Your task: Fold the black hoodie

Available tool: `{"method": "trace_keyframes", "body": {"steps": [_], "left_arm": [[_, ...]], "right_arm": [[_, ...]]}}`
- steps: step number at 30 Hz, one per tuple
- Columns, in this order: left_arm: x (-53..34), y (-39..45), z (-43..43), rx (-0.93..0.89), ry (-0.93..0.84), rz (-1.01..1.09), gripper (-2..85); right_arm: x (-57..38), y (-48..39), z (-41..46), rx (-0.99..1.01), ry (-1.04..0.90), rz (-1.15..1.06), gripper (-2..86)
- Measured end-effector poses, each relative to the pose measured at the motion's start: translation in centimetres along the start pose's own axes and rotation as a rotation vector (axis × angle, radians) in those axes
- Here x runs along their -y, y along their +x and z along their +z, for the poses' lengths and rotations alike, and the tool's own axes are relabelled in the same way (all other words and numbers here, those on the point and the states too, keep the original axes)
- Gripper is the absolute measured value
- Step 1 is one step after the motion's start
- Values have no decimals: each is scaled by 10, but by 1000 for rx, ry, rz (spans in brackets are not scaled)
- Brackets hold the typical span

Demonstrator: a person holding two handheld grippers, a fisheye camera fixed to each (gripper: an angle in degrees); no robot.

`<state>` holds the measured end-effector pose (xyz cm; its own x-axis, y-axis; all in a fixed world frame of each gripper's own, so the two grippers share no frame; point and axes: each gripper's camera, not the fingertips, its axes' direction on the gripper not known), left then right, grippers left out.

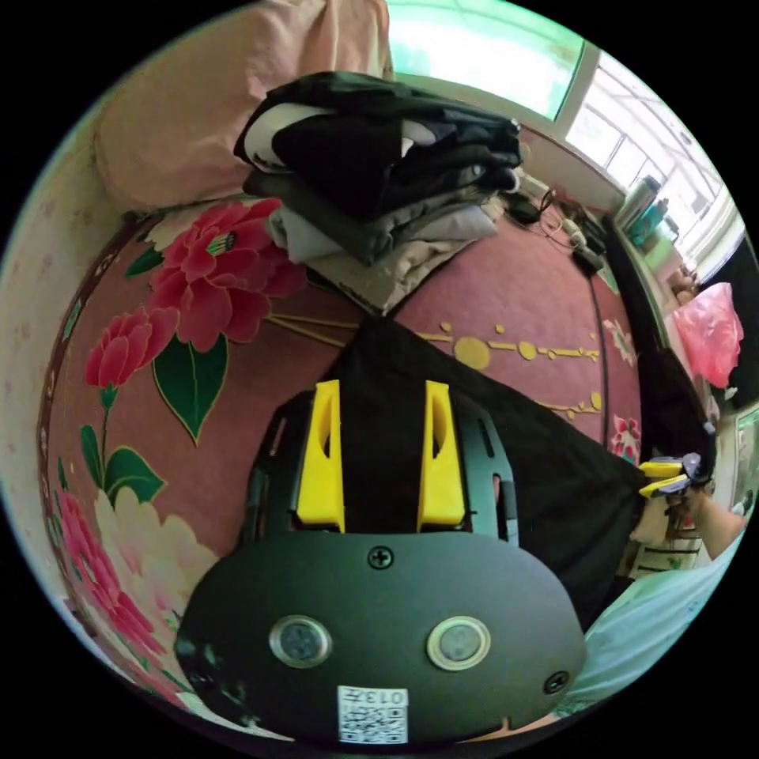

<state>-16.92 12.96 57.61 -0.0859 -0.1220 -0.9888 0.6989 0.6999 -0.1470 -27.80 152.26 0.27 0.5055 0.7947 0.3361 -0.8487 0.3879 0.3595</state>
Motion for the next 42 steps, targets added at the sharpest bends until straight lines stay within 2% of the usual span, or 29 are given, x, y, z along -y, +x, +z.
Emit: {"method": "trace_keyframes", "body": {"steps": [4, 9, 12, 13, 15, 16, 18, 21, 23, 26, 29, 32, 36, 38, 42], "left_arm": [[57, -18, 42, 122, -180, 125, 173], [86, -35, 73, -25, -257, 167, 163], [87, -49, 65, -42, -254, 160, 112], [85, -52, 60, -55, -266, 193, 65], [83, -59, 53, -116, -327, 214, 33], [79, -65, 42, -144, -323, 209, 26], [67, -75, 9, -161, -200, 234, 18], [37, -100, -59, -263, -28, 261, 11], [-1, -119, -125, -277, 110, 300, 8], [-63, -146, -203, -252, 194, 311, 6], [-136, -176, -268, -180, 243, 266, 6], [-215, -210, -314, -106, 260, 167, 8], [-305, -250, -334, -50, 228, 45, 14], [-357, -282, -329, -32, 207, -66, 22], [-419, -330, -301, -18, 160, -269, 41]], "right_arm": [[6, -4, 10, -36, 28, 37, 120], [15, -24, 24, -123, 57, 57, 96], [32, -43, 37, -230, 13, 44, 59], [42, -53, 42, -273, -23, 25, 33], [58, -72, 54, -261, -76, -33, 23], [67, -85, 61, -308, -99, -60, 20], [76, -99, 64, -312, -115, -84, 16], [81, -113, 37, -28, 4, -84, 12], [86, -152, 16, 109, 42, -210, 11], [99, -226, 4, 296, 37, -404, 10], [106, -321, 14, 449, 13, -607, 9], [100, -424, 50, 515, -63, -814, 9], [73, -537, 125, 511, -209, -1022, 9], [44, -599, 190, 428, -306, -1141, 9], [6, -666, 302, 286, -470, -1209, 10]]}}
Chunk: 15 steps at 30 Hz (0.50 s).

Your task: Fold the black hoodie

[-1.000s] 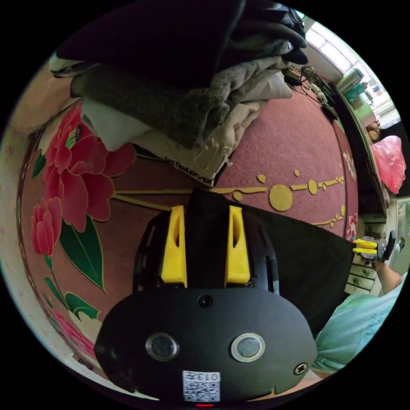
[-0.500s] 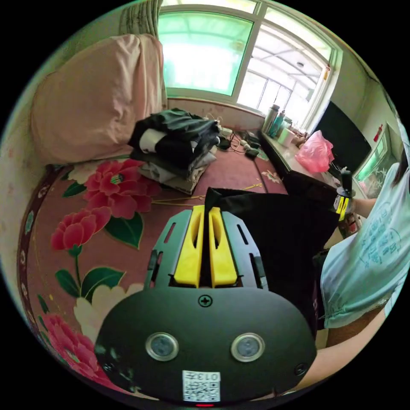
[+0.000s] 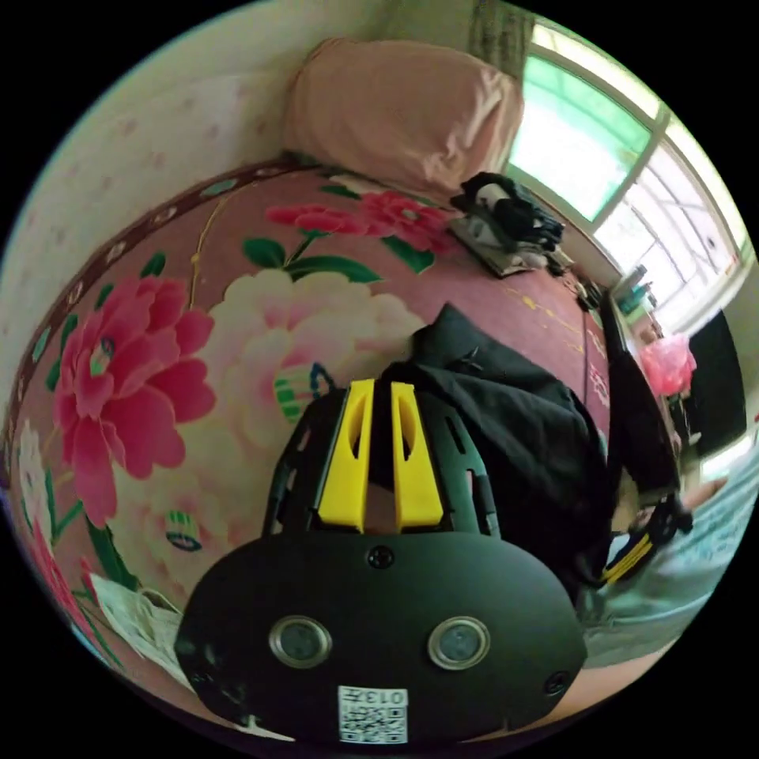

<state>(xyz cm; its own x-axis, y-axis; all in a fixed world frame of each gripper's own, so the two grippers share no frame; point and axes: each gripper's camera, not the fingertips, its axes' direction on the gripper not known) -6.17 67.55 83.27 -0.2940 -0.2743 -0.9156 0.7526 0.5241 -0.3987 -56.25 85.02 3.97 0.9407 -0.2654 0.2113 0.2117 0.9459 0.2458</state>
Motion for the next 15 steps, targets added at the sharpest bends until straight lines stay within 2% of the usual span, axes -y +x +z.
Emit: {"method": "trace_keyframes", "body": {"steps": [3, 5, 8, 12, 14, 15], "left_arm": [[-37, -44, 22, 22, -59, -194, 47], [-64, -68, 21, -25, 15, -333, 54], [-81, -80, 9, -63, 70, -384, 57], [-66, -41, -15, -93, 95, -168, 58], [-60, 19, -15, -69, 68, 98, 45], [-60, 32, -9, -52, 30, 150, 37]], "right_arm": [[50, 0, 71, -88, -118, -12, 11], [89, 2, 105, -143, -196, -1, 12], [128, 0, 130, -219, -286, -66, 15], [158, -3, 133, -248, -290, -119, 27], [174, 0, 127, -199, -302, -147, 41], [179, 2, 121, -151, -288, -147, 46]]}}
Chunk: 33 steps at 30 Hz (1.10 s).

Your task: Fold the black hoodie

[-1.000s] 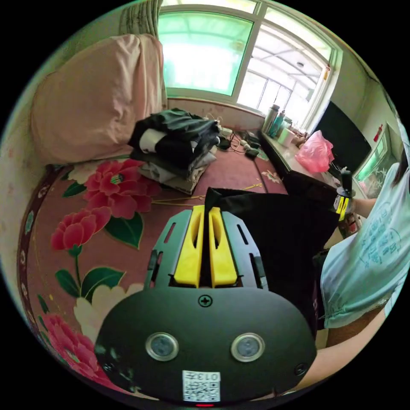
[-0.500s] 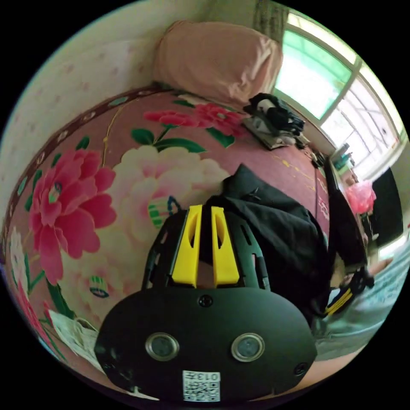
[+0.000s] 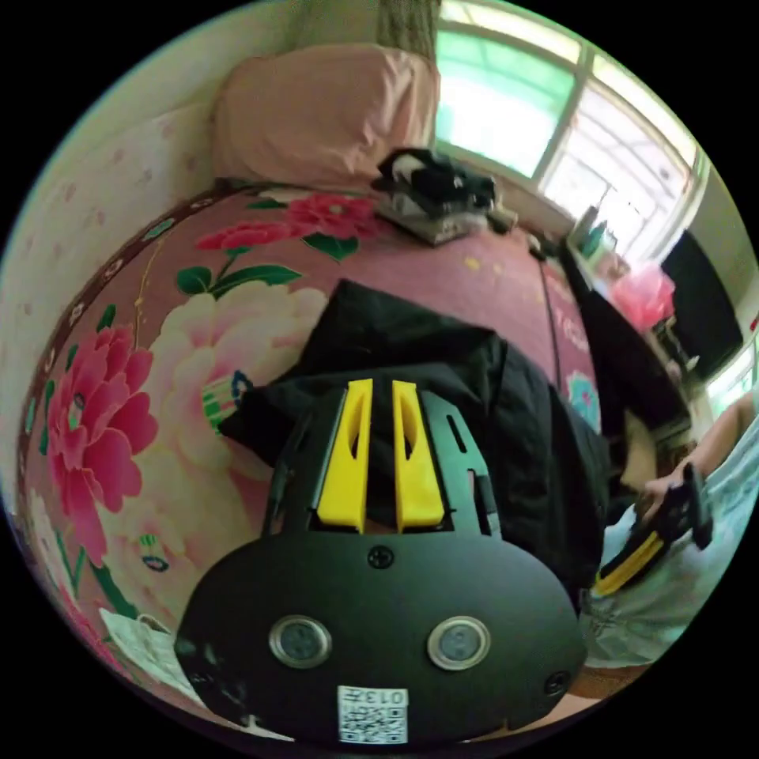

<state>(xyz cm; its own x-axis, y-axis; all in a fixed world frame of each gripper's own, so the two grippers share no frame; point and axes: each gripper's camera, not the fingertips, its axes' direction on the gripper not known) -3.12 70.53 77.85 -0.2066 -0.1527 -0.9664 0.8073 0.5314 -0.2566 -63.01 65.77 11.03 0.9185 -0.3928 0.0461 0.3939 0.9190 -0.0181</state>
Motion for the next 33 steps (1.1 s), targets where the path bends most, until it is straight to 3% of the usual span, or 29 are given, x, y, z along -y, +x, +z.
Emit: {"method": "trace_keyframes", "body": {"steps": [2, 4, 7, 11, 17, 19, 22, 23, 25, 27, 29, 31, 33], "left_arm": [[-12, 30, 43, 131, -207, 86, 15], [-35, 24, 65, 150, -270, 50, 13], [-64, -11, 33, 44, -61, -231, 35], [-88, -40, -19, 216, 162, -468, 151], [-98, -104, 14, -34, 71, -669, 225], [-99, -112, 25, -73, 44, -685, 193], [-95, -117, 33, -20, -50, -619, 74], [-94, -116, 29, 5, -35, -581, 42], [-94, -113, 20, 93, 19, -515, 23], [-94, -113, 22, 144, 10, -452, 12], [-97, -124, 46, 135, -56, -414, 4], [-105, -137, 70, 200, -183, -424, 3], [-117, -151, 71, 119, -144, -489, 4]], "right_arm": [[5, 28, -44, 180, 129, 35, 59], [0, 58, -88, 201, 241, 59, 68], [-26, 135, -155, -82, 363, 277, 100], [-59, 271, -207, -370, 463, 541, 124], [6, 449, -195, -219, 339, 498, 141], [31, 483, -182, -149, 294, 450, 119], [66, 509, -158, -100, 142, 341, 30], [74, 513, -154, -111, 61, 322, 23], [71, 513, -163, -161, 89, 329, 18], [49, 521, -176, -146, 180, 406, 16], [7, 545, -175, -55, 313, 618, 20], [-13, 557, -158, -29, 325, 772, 27], [-17, 554, -146, -41, 304, 788, 36]]}}
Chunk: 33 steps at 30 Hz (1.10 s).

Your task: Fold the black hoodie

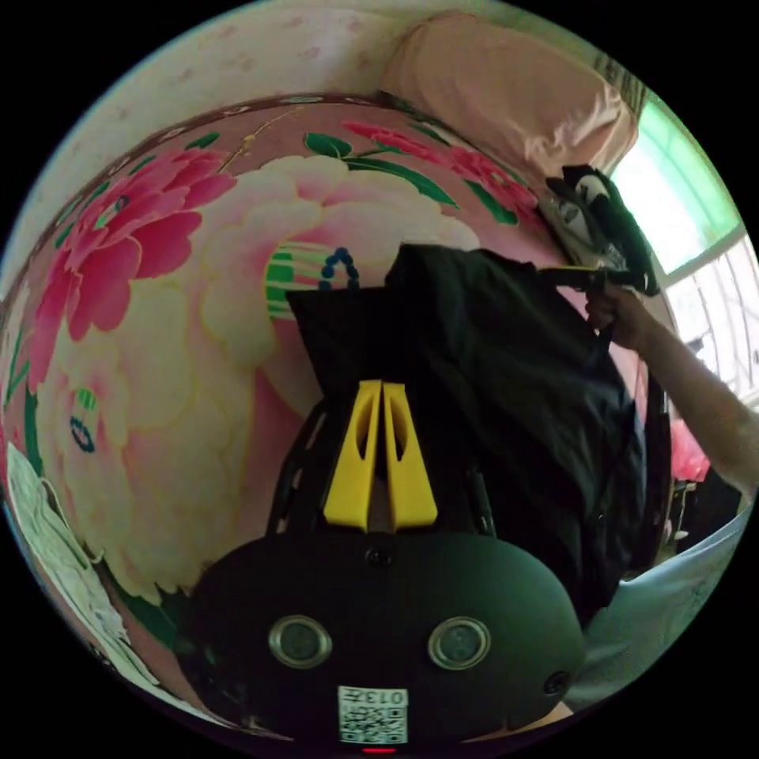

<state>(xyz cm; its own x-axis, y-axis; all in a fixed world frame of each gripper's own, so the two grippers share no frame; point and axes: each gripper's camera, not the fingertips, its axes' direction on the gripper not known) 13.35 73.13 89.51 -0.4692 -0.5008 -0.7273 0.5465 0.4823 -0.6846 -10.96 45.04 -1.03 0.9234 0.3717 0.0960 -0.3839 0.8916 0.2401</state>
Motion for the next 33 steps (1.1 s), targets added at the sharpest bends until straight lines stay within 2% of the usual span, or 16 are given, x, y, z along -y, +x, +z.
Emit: {"method": "trace_keyframes", "body": {"steps": [3, 5, 8, 11, 13, 17, 20, 22, 24, 26, 27, 29, 31, 33], "left_arm": [[-11, -12, -29, 16, 97, -64, 22], [-18, -4, -55, -34, 186, -5, 76], [-31, 3, -52, -142, 120, -21, 167], [-54, 6, -33, -252, 45, -59, 181], [-63, 8, -20, -344, 9, -87, 164], [-66, 20, -9, -208, -47, -12, 105], [-78, 15, 2, -158, -33, -7, 91], [-86, -2, 14, -256, -30, -91, 88], [-89, -9, 5, -314, -7, -145, 80], [-101, 9, -24, -201, 70, -29, 46], [-107, 13, -30, -180, 86, -8, 42], [-140, 18, -43, -109, 126, -26, 25], [-163, 20, -39, -71, 141, -53, 13], [-175, 25, -23, -77, 79, -67, 5]], "right_arm": [[-11, -24, -35, 50, 105, -61, 46], [-32, -57, -88, -56, 199, -107, 49], [-78, -103, -139, -212, 266, -141, 55], [-133, -151, -154, -261, 200, -166, 55], [-170, -182, -152, -271, 178, -152, 43], [-223, -254, -108, -393, 110, -192, 19], [-217, -294, -70, -374, 50, -262, 7], [-211, -313, -35, -472, -63, -337, 3], [-214, -328, -30, -565, -33, -383, 1], [-214, -338, -58, -525, -78, -367, 0], [-216, -340, -72, -484, -54, -351, 0], [-235, -351, -126, -391, 121, -290, 2], [-246, -367, -147, -400, 188, -307, 6], [-251, -381, -157, -382, 249, -311, 14]]}}
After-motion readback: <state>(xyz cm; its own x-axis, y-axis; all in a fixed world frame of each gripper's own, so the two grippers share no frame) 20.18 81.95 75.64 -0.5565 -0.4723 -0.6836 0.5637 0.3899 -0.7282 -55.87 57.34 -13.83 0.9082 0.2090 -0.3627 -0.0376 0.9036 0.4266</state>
